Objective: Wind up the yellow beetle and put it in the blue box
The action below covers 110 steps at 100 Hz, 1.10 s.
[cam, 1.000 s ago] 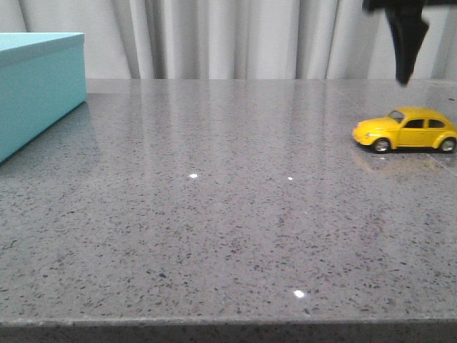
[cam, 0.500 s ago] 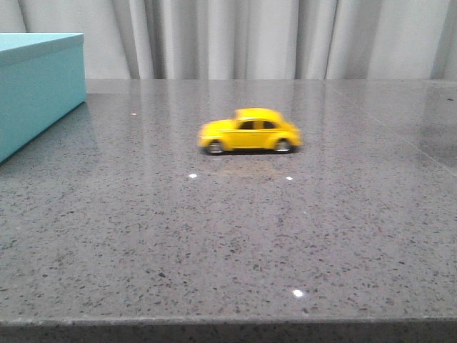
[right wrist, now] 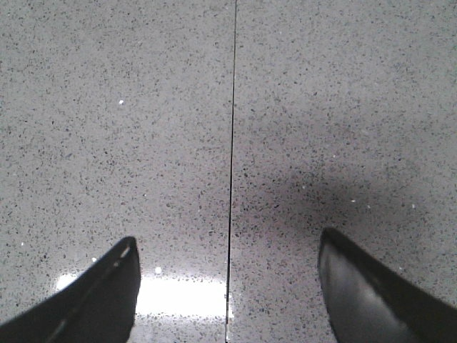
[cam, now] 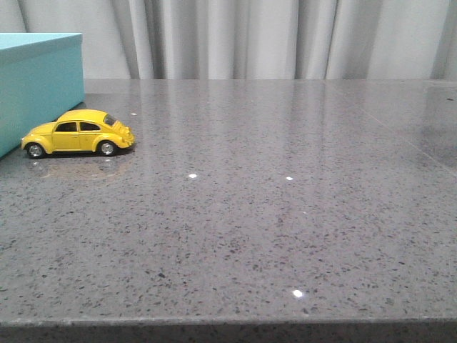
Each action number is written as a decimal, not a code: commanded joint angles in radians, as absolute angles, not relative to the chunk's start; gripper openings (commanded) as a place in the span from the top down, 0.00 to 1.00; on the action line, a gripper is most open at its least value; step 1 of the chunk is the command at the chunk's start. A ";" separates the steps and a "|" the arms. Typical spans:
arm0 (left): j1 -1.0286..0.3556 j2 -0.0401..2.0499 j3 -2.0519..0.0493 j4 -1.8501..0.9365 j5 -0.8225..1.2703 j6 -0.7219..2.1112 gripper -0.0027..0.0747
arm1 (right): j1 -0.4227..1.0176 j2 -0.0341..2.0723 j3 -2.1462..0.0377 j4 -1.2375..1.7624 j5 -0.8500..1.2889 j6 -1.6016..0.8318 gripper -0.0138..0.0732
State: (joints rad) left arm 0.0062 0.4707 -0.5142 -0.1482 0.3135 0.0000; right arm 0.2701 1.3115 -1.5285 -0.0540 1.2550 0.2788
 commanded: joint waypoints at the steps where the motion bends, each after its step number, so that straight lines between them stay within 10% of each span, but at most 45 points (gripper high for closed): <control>1: -0.001 0.507 -0.570 -0.164 0.262 0.000 0.99 | 0.266 1.278 -1.551 -0.062 1.203 0.266 0.24; 25: -0.080 0.669 -0.713 -0.171 0.397 0.090 0.92 | 0.293 1.254 -1.551 -0.062 1.175 0.265 0.24; 54: -0.253 0.908 -0.941 -0.171 0.482 0.365 0.26 | 0.320 1.239 -1.551 -0.062 1.170 0.265 0.24; 110: -0.359 1.427 -1.502 -0.198 1.023 0.758 0.25 | 0.339 1.239 -1.551 -0.060 1.153 0.265 0.24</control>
